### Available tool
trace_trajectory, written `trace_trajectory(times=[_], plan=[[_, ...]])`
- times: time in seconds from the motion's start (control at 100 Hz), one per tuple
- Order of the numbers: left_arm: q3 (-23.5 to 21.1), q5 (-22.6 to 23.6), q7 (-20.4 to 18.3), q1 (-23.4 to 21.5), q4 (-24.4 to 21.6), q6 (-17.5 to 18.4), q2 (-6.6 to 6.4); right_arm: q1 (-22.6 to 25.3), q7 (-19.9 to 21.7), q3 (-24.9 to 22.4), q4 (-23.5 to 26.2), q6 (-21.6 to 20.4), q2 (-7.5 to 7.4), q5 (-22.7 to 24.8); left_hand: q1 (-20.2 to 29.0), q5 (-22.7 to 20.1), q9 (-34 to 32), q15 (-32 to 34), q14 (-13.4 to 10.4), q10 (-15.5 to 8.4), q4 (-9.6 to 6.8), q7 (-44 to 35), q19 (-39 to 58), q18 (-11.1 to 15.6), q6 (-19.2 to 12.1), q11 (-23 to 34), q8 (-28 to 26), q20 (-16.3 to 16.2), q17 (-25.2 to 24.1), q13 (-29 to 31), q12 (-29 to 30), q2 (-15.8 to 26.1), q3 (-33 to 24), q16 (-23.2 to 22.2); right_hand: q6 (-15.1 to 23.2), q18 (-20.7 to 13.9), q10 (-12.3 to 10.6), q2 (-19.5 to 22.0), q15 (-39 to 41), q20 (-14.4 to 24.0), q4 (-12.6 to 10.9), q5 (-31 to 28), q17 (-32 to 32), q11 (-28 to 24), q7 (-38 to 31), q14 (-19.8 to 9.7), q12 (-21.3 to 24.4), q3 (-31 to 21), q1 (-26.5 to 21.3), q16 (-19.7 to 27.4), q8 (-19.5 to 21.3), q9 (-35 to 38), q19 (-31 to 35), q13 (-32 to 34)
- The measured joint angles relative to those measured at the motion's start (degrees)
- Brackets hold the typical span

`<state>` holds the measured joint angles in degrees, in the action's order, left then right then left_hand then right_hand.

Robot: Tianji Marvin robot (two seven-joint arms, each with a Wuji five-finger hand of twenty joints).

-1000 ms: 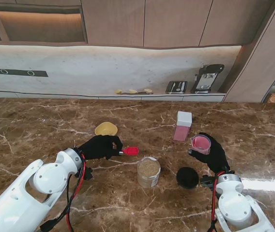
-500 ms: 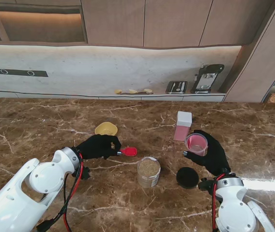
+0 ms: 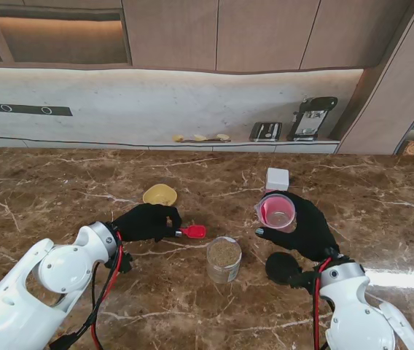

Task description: Measure grain into the airtight container

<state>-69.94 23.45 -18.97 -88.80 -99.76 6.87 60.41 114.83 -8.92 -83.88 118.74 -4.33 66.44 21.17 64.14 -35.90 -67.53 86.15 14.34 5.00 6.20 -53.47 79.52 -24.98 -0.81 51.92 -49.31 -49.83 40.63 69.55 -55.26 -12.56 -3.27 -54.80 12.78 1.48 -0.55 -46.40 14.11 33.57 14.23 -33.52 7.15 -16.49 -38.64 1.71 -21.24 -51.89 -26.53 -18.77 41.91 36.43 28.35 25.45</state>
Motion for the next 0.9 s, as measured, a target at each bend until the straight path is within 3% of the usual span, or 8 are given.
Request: trace_trajectory(times=[0.21, 0.39, 0.51, 0.61, 0.9], plan=[[-0.88, 0.6, -1.78, -0.28, -1.72, 0.02, -0.53, -0.24, 3.11, -2.21, 2.31, 0.61, -0.38, 0.13, -0.01, 0.0, 0.0, 0.0, 0.0, -0.04, 0.0, 0.0, 0.0, 0.0, 0.0, 0.0, 0.0, 0.0, 0.47, 0.0, 0.0, 0.0, 0.0, 0.17, -0.44, 5.64, 0.7, 0.0, 2.05, 0.19, 0.02, -0.01, 7.09, -0.49, -0.38, 3.41, -2.1, -0.02, 0.02, -1.43, -0.37, 7.84, 8.54, 11.23], [-0.53, 0.94, -3.66, 0.09, -2.56, -0.79, -0.99, -2.03, 6.58, -3.01, 2.29, 0.67, -1.27, 0.3, -0.02, 0.0, 0.0, 0.0, 0.0, -0.08, 0.0, 0.0, 0.0, 0.0, 0.0, 0.0, 0.01, 0.0, 0.49, 0.0, 0.0, 0.0, 0.0, 0.26, -1.53, 7.15, 0.61, 0.0, 10.03, 0.18, 0.08, -0.76, 16.21, -4.46, -2.42, 2.11, -6.86, -0.03, 0.81, -6.36, -1.1, 13.68, 20.92, 22.85], [0.38, 1.31, -5.13, 1.07, -2.7, -2.18, -1.31, -3.89, 7.68, -2.75, 0.3, -0.63, -1.76, 0.92, -0.03, 0.0, 0.0, 0.0, 0.0, -0.09, 0.0, 0.0, 0.0, 0.0, 0.0, 0.0, 0.59, 0.0, 0.58, 0.0, 0.0, 0.0, -0.04, 0.32, -2.88, 7.12, 0.61, -0.07, 15.32, 0.15, 0.12, -1.7, 18.92, -6.73, -3.83, 1.81, -9.81, -0.03, 1.79, -10.75, -1.4, 16.29, 27.71, 25.62], [0.99, 1.89, -6.75, 2.0, -3.11, -3.97, -1.53, -5.26, 8.28, -2.08, -2.27, -1.41, -2.02, 0.96, -0.13, 0.0, -0.31, 0.0, 0.0, -0.09, 0.02, 0.0, 0.0, 0.0, 0.02, 0.0, 1.3, 0.0, 1.14, 0.0, 0.0, -0.31, -0.62, 0.59, -3.35, 7.1, 0.61, -0.08, 18.73, 0.01, 0.12, -2.02, 20.08, -7.72, -4.54, 2.13, -11.57, -0.03, 2.3, -11.71, -1.79, 17.07, 31.79, 25.65], [3.48, 5.69, -9.1, 4.47, -5.0, -9.06, -2.12, -7.76, 6.1, 0.5, -8.89, -3.66, -2.07, 1.41, -1.41, -0.05, -0.82, 0.0, 0.0, -0.13, 0.07, -0.61, 0.7, 0.0, 1.16, -0.02, 4.0, 1.74, 1.43, 0.0, 0.0, -1.28, -4.19, 1.84, -5.0, 7.1, 0.99, -0.23, 25.84, -0.59, 0.13, -3.13, 21.35, -9.81, -6.36, 3.01, -18.17, -0.03, 3.55, -15.23, -2.1, 19.29, 36.49, 26.25]])
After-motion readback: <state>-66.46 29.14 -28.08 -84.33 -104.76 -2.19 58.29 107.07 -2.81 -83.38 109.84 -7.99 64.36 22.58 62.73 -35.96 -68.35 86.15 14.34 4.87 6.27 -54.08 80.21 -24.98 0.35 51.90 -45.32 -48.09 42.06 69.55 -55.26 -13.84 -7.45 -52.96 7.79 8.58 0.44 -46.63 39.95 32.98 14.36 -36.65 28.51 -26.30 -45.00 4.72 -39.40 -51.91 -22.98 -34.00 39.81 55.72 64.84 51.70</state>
